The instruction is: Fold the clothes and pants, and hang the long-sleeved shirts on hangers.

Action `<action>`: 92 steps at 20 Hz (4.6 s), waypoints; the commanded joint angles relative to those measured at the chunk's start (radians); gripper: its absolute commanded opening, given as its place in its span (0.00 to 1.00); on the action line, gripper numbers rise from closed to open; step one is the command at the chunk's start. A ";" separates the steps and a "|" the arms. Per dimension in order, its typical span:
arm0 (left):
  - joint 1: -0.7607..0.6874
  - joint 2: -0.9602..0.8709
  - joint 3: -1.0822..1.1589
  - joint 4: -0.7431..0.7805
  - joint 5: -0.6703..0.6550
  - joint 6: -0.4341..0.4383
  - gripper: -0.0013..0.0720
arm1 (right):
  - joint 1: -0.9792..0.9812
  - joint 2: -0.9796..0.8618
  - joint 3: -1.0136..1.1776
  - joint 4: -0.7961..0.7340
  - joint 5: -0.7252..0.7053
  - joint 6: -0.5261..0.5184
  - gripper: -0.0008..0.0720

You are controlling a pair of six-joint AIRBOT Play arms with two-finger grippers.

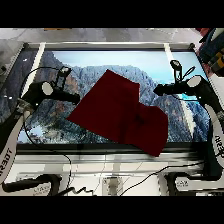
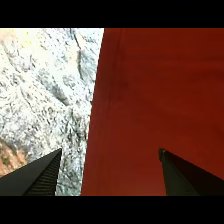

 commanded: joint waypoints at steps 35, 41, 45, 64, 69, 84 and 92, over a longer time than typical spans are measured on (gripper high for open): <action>-0.002 -0.013 -0.001 0.001 -0.066 0.000 0.98 | -0.492 0.531 -0.804 -0.029 0.385 0.182 0.75; 0.006 -0.013 -0.001 0.008 -0.097 -0.018 0.96 | -0.492 0.383 -0.862 0.054 0.234 0.211 0.60; 0.055 -0.013 -0.001 0.007 -0.140 -0.094 0.96 | -0.492 0.225 -0.862 0.171 0.214 0.143 0.57; 0.432 -0.252 -0.092 -0.450 -0.404 0.106 0.75 | -0.492 0.399 -0.856 0.307 0.241 -0.085 0.03; 0.344 -0.316 -0.092 -0.450 -0.402 0.135 0.67 | -0.492 0.399 -0.855 0.307 0.243 -0.085 0.04; 0.323 -0.217 0.040 -0.626 -0.383 0.262 0.04 | -0.492 0.430 -0.631 0.386 0.394 -0.139 0.03; 0.477 0.222 0.253 -0.918 -0.337 0.262 0.04 | -0.492 0.751 -0.122 0.498 0.292 -0.141 0.03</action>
